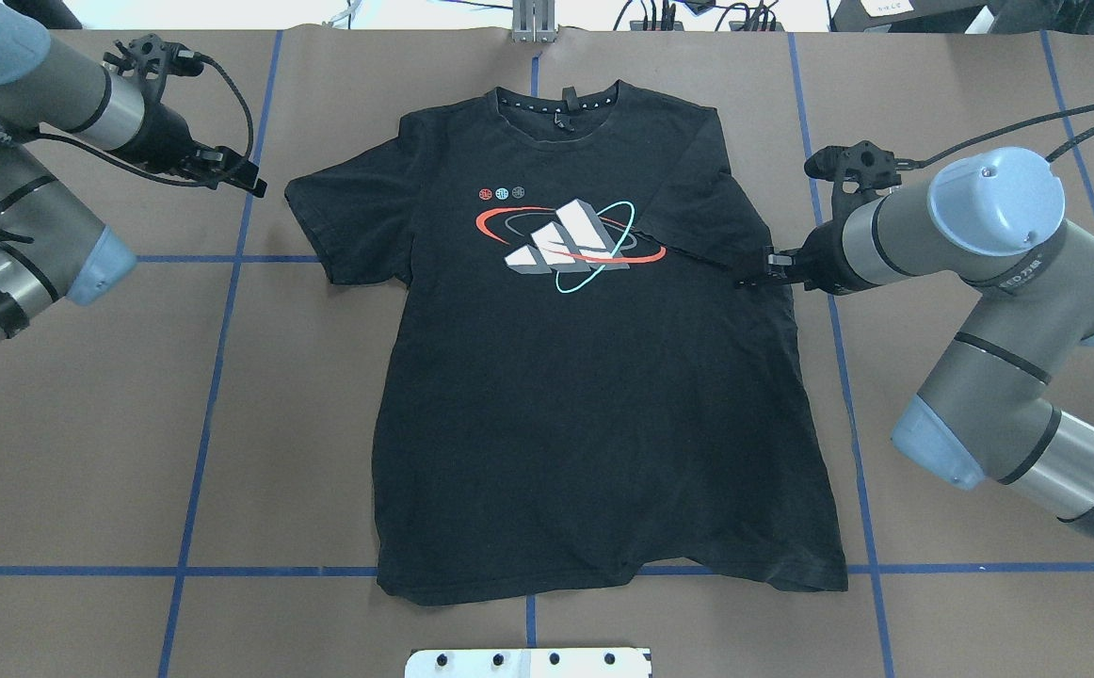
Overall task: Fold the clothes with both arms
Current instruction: 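Grasp the sleeve with the right gripper while the left gripper reaches the other sleeve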
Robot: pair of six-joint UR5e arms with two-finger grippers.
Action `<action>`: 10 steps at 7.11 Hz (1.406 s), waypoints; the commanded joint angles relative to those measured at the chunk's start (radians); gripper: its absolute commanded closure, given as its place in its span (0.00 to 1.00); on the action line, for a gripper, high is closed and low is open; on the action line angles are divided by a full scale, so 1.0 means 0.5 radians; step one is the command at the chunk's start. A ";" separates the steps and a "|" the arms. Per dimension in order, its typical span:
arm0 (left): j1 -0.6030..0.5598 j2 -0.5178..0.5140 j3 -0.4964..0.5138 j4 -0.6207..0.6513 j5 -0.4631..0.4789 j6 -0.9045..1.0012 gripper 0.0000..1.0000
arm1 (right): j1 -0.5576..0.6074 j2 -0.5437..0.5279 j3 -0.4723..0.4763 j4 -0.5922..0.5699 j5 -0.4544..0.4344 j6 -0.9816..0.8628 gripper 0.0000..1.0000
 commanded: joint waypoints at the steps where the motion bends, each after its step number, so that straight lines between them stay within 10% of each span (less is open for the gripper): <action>1: 0.050 -0.120 0.143 -0.038 0.090 -0.080 0.32 | -0.003 -0.001 -0.003 0.000 -0.013 0.000 0.00; 10: 0.100 -0.191 0.352 -0.222 0.158 -0.188 0.50 | -0.006 -0.010 -0.021 0.003 -0.019 0.003 0.00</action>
